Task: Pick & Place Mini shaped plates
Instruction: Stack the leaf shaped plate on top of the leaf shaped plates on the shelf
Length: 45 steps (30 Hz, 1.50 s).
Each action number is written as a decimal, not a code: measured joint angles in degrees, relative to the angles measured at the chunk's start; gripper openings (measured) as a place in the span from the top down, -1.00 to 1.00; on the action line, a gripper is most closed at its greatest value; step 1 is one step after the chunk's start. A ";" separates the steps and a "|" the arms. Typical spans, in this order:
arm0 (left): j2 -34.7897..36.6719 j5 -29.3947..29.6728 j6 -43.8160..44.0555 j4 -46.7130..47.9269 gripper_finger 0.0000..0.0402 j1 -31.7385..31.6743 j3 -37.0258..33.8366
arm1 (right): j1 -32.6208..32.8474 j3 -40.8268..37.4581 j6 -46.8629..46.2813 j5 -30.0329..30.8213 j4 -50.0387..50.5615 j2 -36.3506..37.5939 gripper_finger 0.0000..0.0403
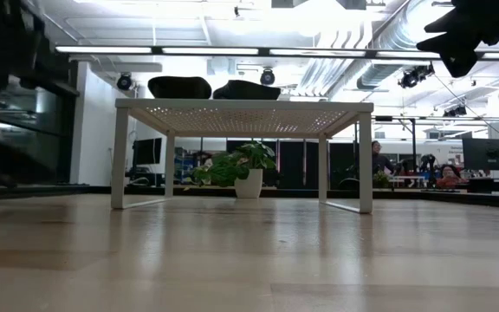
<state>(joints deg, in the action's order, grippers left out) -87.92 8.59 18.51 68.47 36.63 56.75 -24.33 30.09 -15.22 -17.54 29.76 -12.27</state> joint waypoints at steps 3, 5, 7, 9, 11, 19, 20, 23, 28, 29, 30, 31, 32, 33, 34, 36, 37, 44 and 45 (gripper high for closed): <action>0.00 2.33 -1.04 4.83 1.00 1.53 3.99 | -0.01 0.00 -0.28 0.00 0.06 0.00 0.26; 0.00 3.20 -2.80 8.54 1.00 2.29 6.90 | 0.00 0.00 -0.39 0.00 0.56 0.00 0.26; 0.00 5.70 -5.86 11.38 1.00 3.23 10.04 | 0.00 0.00 -0.35 0.00 1.20 0.00 0.26; 0.00 9.17 -10.39 13.31 1.00 3.99 13.38 | 0.00 0.00 -0.35 0.01 1.42 0.00 0.26; -0.02 12.05 -16.50 14.27 1.00 4.53 16.98 | -0.01 0.00 -0.37 0.00 1.42 0.00 0.26; -0.02 26.75 -40.62 17.54 1.00 5.02 28.90 | 0.01 0.00 -0.22 0.00 1.38 0.00 0.26; -0.01 29.22 -42.39 17.88 1.00 4.98 29.49 | 0.01 0.00 -0.21 0.00 1.36 0.00 0.26; -0.01 35.11 -48.37 18.03 1.00 3.53 29.94 | 0.00 0.00 0.20 0.00 1.34 0.00 0.26; 0.35 32.05 -54.90 19.96 1.00 -3.66 29.92 | -0.01 0.00 0.61 0.00 1.31 0.00 0.26; 0.39 31.75 -56.79 19.90 1.00 -5.37 29.92 | 0.01 0.00 0.66 0.00 1.31 0.00 0.26; 0.59 31.12 -58.91 19.42 1.00 -7.01 29.90 | 0.01 0.00 0.68 0.01 1.31 0.00 0.26; 0.82 30.11 -61.42 18.62 1.00 -8.78 29.90 | -0.01 0.00 0.68 0.02 1.31 0.00 0.26; 1.01 28.65 -64.16 17.34 1.00 -10.80 29.90 | 0.01 0.01 0.68 0.00 1.31 0.00 0.26; 1.23 26.91 -66.65 15.99 1.00 -12.54 29.90 | 0.01 0.01 0.68 0.00 1.31 0.00 0.26; 1.37 25.02 -68.86 14.86 1.00 -14.09 29.90 | -0.01 0.00 0.68 0.00 1.31 0.00 0.26; 1.63 22.54 -72.96 12.97 1.00 -17.33 29.90 | -0.01 0.00 0.82 0.01 1.32 0.00 0.26; 1.65 21.86 -74.66 12.30 1.00 -18.53 29.90 | -0.01 0.00 1.03 0.00 1.33 -0.02 0.26; 2.71 16.99 -81.46 9.22 1.00 -24.59 29.84 | 0.01 0.02 1.33 0.00 1.40 -0.02 0.26; 2.95 16.15 -82.26 8.68 1.00 -25.25 29.85 | -0.01 0.02 1.41 0.00 1.44 -0.02 0.26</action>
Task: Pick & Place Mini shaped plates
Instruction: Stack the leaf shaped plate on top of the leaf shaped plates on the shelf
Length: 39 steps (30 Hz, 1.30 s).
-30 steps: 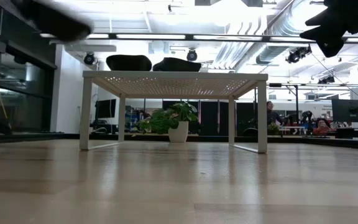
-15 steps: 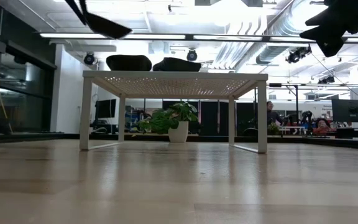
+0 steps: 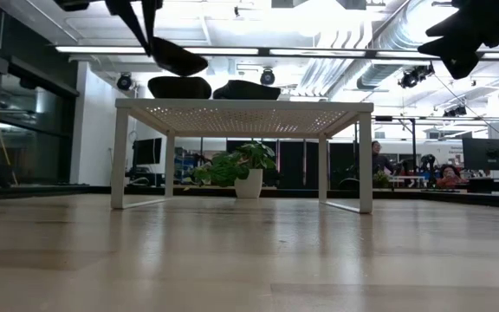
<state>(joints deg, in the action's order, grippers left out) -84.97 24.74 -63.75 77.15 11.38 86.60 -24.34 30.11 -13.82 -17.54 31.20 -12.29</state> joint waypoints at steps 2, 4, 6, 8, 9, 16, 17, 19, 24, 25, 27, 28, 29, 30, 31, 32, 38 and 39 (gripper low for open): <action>0.22 -1.08 -1.56 -1.38 1.00 -1.00 0.06 | 0.02 0.00 0.37 0.00 0.10 0.00 0.26; 0.03 -1.98 -2.54 -1.41 1.00 -1.64 0.02 | 0.01 0.00 0.59 0.01 0.11 0.00 0.26; 0.04 -3.38 -3.56 -1.31 1.00 -2.20 0.00 | 0.02 0.00 0.61 0.00 0.24 0.00 0.26; 0.06 -4.16 -3.54 -1.69 1.00 -2.52 0.00 | 0.00 -0.01 0.53 0.00 0.41 0.00 0.26; 0.06 -4.44 -3.15 -1.99 1.00 -2.54 -0.01 | 0.02 0.00 0.54 0.00 0.58 0.00 0.26; 0.06 -6.10 -1.83 -2.28 1.00 -2.39 -0.02 | 0.00 0.00 0.44 0.01 0.72 0.00 0.26; 0.06 -6.45 -1.77 -2.28 1.00 -2.39 -0.02 | 0.00 0.00 0.39 0.00 0.72 0.00 0.26; 0.06 -6.46 -1.52 -2.34 1.00 -2.39 -0.02 | 0.02 0.00 0.37 0.00 0.72 0.00 0.26; 0.06 -6.46 -0.91 -2.34 1.00 -2.41 -0.04 | 0.01 0.00 0.37 0.00 0.73 0.00 0.26; 0.06 -6.46 -0.74 -2.32 1.00 -2.41 -0.04 | 0.01 -0.01 0.37 0.00 0.74 0.00 0.26; -0.03 -6.47 -0.50 -2.46 1.00 -2.41 -0.04 | 0.02 -0.01 0.58 0.00 0.74 0.00 0.26; -0.22 -6.47 -0.50 -2.54 1.00 -2.41 -0.04 | 0.02 0.00 0.61 0.00 0.74 0.00 0.26; -0.34 -6.46 -0.53 -2.53 1.00 -2.41 -0.04 | 0.01 0.00 0.61 0.00 0.74 0.00 0.26; -0.41 -6.44 -0.56 -2.52 1.00 -2.41 -0.07 | 0.02 0.00 0.65 0.00 0.74 0.00 0.26; -0.43 -6.43 -0.57 -2.60 1.00 -2.41 -0.08 | 0.00 -0.02 0.71 0.00 0.74 0.00 0.26; -0.39 -6.41 -0.61 -2.85 1.00 -2.41 -0.08 | 0.00 0.00 0.74 0.00 0.74 0.00 0.26; -0.37 -4.72 -0.67 -3.10 1.00 -2.43 -0.08 | 0.02 0.00 0.76 0.00 0.74 0.00 0.26; -0.39 -4.90 -0.69 -3.04 1.00 -2.45 -0.08 | 0.00 0.00 0.78 0.00 0.74 0.00 0.26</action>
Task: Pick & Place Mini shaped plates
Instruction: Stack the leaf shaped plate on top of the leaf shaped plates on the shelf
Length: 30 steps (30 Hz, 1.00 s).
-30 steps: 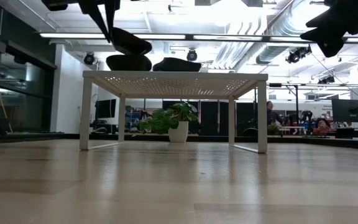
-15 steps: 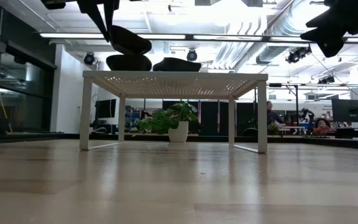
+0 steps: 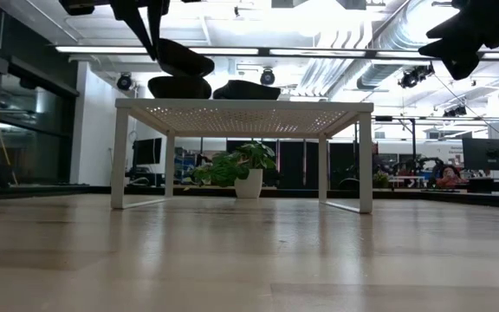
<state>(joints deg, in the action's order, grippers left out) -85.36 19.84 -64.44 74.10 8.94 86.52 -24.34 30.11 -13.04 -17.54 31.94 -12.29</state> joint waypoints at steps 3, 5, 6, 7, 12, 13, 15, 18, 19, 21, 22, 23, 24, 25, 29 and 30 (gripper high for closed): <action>-0.38 0.12 -0.68 1.03 1.00 -0.74 0.02 | 0.02 0.00 0.00 0.00 0.00 0.00 0.26; -0.93 -0.02 -0.70 0.85 1.00 -1.66 0.01 | 0.01 0.00 0.00 0.00 0.00 0.00 0.26; -0.97 -0.03 -0.51 0.85 1.00 -2.31 -0.06 | 0.00 0.00 0.00 0.00 0.00 0.00 0.26; -0.85 -0.10 -0.30 0.87 1.00 -2.93 -0.07 | 0.00 0.00 0.00 0.00 0.00 0.00 0.26; -0.84 -1.56 0.21 0.93 1.00 -5.25 0.04 | 0.01 0.00 0.04 0.00 0.01 0.00 0.26; -0.81 -1.62 0.21 1.27 1.00 -5.58 0.04 | 0.00 0.00 0.04 0.00 0.02 0.00 0.26; -0.79 -3.05 0.19 1.57 1.00 -5.80 0.04 | 0.02 0.00 0.04 0.00 0.03 0.00 0.26; -0.79 -3.82 0.20 1.55 1.00 -5.63 0.04 | 0.00 0.00 0.06 0.00 0.11 0.00 0.26; -0.79 -3.92 0.20 1.53 1.00 -5.56 0.04 | 0.00 0.00 0.07 0.00 0.11 0.00 0.26; -0.79 -4.47 0.27 1.56 1.00 -5.56 0.04 | 0.01 0.00 0.06 0.00 0.11 0.00 0.26; -0.79 -4.73 0.53 1.63 1.00 -5.56 0.04 | 0.02 0.00 0.04 0.00 0.11 0.00 0.26; -0.79 -5.12 0.80 1.75 1.00 -5.56 0.04 | 0.01 0.00 0.00 0.00 0.11 0.00 0.26; -0.79 -5.50 1.33 1.89 1.00 -5.56 0.04 | 0.01 0.00 -0.02 0.00 0.14 0.00 0.26; -0.79 -5.58 1.74 1.93 1.00 -5.56 0.04 | 0.01 0.00 -0.02 0.00 0.19 0.00 0.26; -0.79 -5.58 1.96 1.91 0.99 -5.56 0.04 | 0.02 0.00 0.00 0.00 0.44 0.00 0.26; -0.79 -5.56 1.96 1.93 0.99 -5.56 0.04 | 0.02 0.00 0.00 0.00 0.44 0.00 0.26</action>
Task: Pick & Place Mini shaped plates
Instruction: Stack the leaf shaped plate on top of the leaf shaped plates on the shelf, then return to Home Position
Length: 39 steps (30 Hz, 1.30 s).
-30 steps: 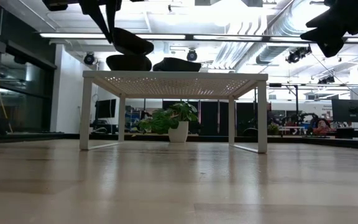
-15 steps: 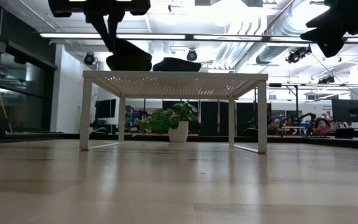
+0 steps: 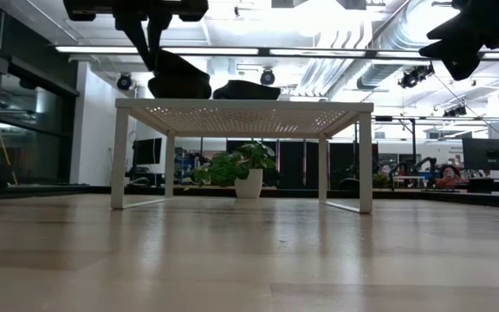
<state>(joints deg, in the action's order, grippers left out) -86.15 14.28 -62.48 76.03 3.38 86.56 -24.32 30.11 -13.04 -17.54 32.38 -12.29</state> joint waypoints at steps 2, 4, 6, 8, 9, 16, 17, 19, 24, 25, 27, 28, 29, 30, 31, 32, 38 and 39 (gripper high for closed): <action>0.00 0.01 0.41 0.00 0.94 0.00 0.00 | -0.01 0.00 -0.05 0.00 0.01 0.00 0.26; 0.00 0.30 1.29 -0.06 0.85 0.00 0.00 | -0.02 0.00 -0.07 0.00 0.02 0.00 0.26; 0.00 0.42 1.45 -0.08 0.75 0.00 0.00 | 0.00 0.00 -0.13 -0.02 0.04 0.00 0.26; 0.00 0.50 1.46 -0.55 0.65 0.00 0.00 | -0.02 0.00 -0.20 -0.06 0.07 0.00 0.26; 0.00 0.79 1.48 -0.90 0.61 0.00 0.00 | -0.01 0.00 -0.20 -0.41 0.04 0.00 0.26; 0.00 6.63 1.33 -1.84 0.46 0.00 0.00 | -0.01 0.84 2.61 -3.61 -1.00 0.00 0.26; 0.00 6.84 1.31 -2.29 0.46 0.00 0.00 | 0.00 1.15 3.49 -3.38 -1.50 0.00 0.26; 0.00 7.06 1.27 -3.09 0.46 0.00 0.00 | -0.02 1.80 4.81 -2.72 -3.18 0.00 0.26; 0.17 9.80 1.36 -2.66 0.46 0.02 0.00 | 0.00 3.84 11.65 -1.74 -9.34 0.00 0.26; 0.37 11.58 1.96 -2.38 0.46 0.02 0.00 | 0.00 4.06 13.50 -0.81 -10.60 0.02 0.26; 0.61 16.55 5.54 -2.78 0.46 0.01 0.05 | -0.02 4.09 16.79 1.89 -12.07 0.02 0.26; 0.61 19.27 8.26 -3.01 0.46 0.00 0.07 | 0.00 4.06 17.94 3.49 -12.09 -0.02 0.26; 0.61 21.07 11.23 -3.06 0.46 0.00 0.07 | 0.00 4.02 18.51 5.37 -12.08 -0.14 0.26; 0.90 21.83 13.88 -2.99 0.46 -0.01 0.03 | -0.02 4.02 18.71 7.06 -11.89 -0.30 0.26; 1.40 22.03 16.35 -3.02 0.46 -0.07 0.00 | -0.02 4.02 18.50 8.27 -11.19 -0.33 0.26; 2.32 21.62 18.55 -3.27 0.46 -0.26 0.00 | -0.02 4.01 17.84 8.81 -10.06 -0.34 0.26; 16.63 9.15 21.45 -12.94 0.56 -5.65 -2.76 | -0.02 3.70 10.60 5.39 -4.62 0.45 0.26; 20.15 7.06 20.22 -16.12 0.59 -6.52 -4.97 | -0.02 3.21 9.69 4.52 -4.89 0.99 0.26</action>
<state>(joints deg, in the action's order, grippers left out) -66.00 21.34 -42.26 59.91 -3.15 81.60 -24.34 33.32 -3.35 -13.02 27.49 -11.30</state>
